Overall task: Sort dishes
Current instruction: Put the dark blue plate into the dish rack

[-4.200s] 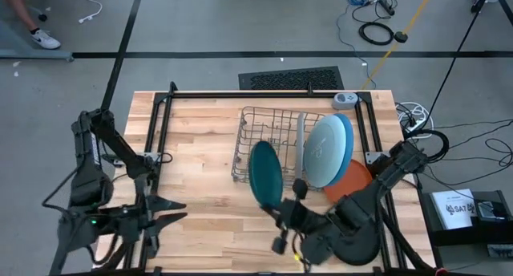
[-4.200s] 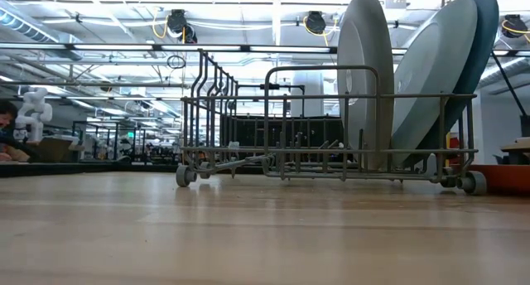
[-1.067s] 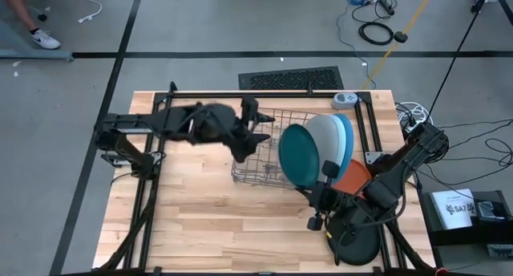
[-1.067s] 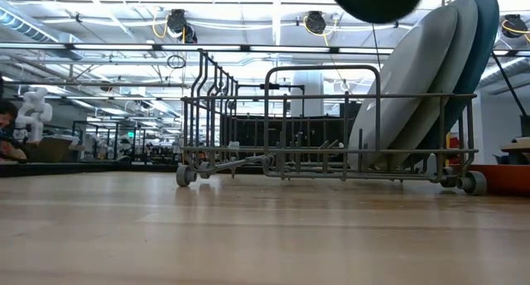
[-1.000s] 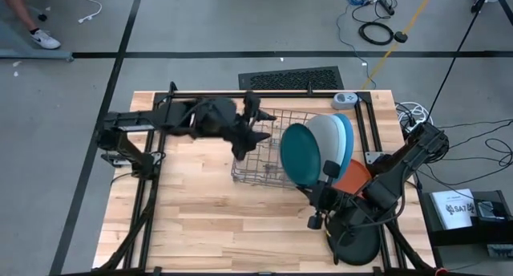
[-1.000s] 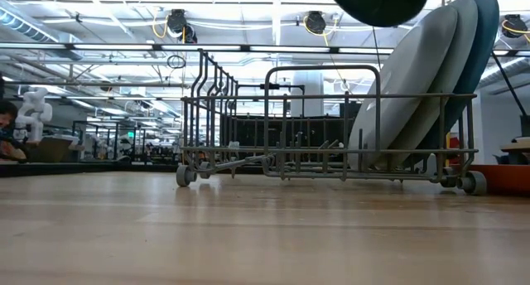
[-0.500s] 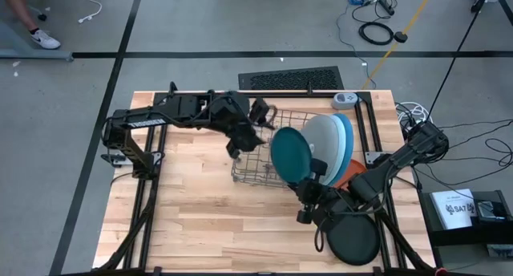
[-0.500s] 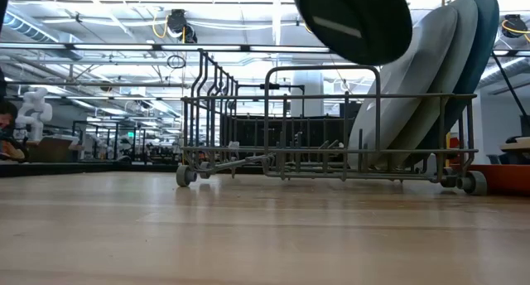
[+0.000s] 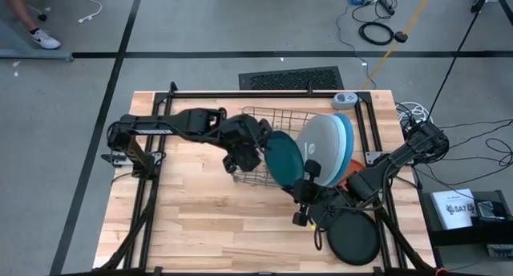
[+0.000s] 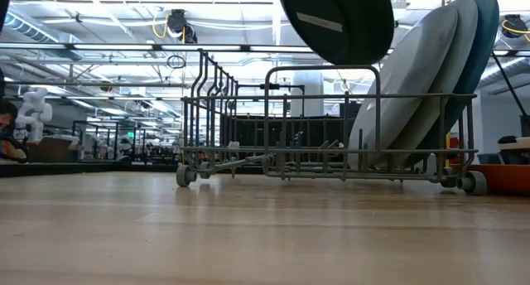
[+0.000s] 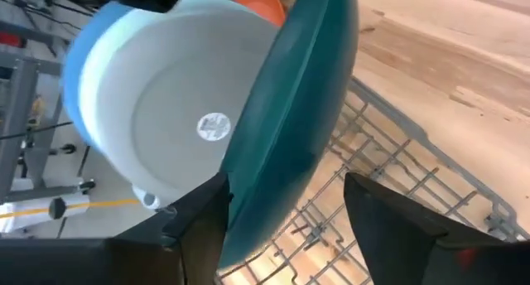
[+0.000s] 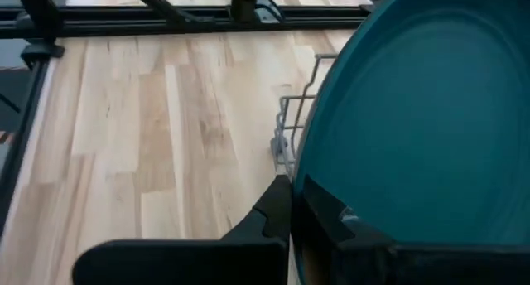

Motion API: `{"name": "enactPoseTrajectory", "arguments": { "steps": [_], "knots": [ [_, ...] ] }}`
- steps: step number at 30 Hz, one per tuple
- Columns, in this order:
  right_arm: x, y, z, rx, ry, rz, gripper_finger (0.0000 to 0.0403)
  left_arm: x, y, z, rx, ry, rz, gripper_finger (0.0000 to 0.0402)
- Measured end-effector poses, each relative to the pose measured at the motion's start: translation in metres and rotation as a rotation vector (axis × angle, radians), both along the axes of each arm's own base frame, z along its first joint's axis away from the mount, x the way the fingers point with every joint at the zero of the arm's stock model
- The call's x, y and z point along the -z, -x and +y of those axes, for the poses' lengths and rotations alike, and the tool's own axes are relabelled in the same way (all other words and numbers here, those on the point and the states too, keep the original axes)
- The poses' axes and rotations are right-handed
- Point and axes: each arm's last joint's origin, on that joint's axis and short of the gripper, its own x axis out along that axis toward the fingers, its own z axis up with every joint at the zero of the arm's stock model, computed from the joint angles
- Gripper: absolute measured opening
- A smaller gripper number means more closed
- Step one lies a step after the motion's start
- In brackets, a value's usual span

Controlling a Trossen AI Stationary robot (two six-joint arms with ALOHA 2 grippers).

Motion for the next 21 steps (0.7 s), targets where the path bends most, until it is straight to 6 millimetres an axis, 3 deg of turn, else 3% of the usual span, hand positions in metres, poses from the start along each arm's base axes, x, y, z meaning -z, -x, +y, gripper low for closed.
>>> {"name": "enactPoseTrajectory", "arguments": {
  "steps": [15,21],
  "knots": [
    [0.001,-0.003,-0.004,-0.03,0.01,0.029,0.0,0.013,-0.004,-0.01,0.045,-0.025,0.076,0.0036],
    [0.0,-0.003,-0.004,-0.044,0.026,0.031,0.0009,0.022,-0.006,-0.01,0.077,-0.057,0.137,0.0009]
  ]
}}
